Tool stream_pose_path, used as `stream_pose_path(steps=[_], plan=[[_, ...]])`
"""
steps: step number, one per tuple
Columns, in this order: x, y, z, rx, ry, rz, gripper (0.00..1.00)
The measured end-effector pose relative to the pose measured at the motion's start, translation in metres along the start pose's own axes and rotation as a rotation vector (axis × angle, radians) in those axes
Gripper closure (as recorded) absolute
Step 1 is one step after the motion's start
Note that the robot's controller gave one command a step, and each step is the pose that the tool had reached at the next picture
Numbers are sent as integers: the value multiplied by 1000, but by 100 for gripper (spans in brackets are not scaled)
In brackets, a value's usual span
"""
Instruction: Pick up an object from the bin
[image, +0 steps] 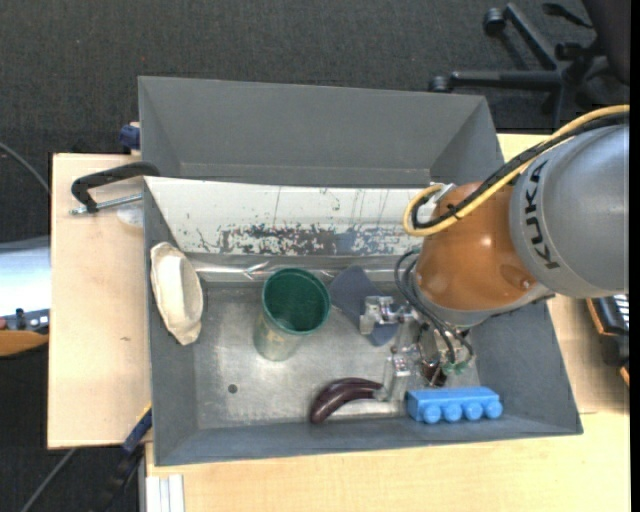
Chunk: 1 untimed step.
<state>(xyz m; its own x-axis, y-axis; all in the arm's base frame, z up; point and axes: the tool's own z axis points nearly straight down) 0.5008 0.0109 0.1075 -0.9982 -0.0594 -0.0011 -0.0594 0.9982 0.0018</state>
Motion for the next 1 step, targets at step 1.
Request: stream_pose_path(steps=[1], plan=[[6,13,-5,0,2,-48,0]])
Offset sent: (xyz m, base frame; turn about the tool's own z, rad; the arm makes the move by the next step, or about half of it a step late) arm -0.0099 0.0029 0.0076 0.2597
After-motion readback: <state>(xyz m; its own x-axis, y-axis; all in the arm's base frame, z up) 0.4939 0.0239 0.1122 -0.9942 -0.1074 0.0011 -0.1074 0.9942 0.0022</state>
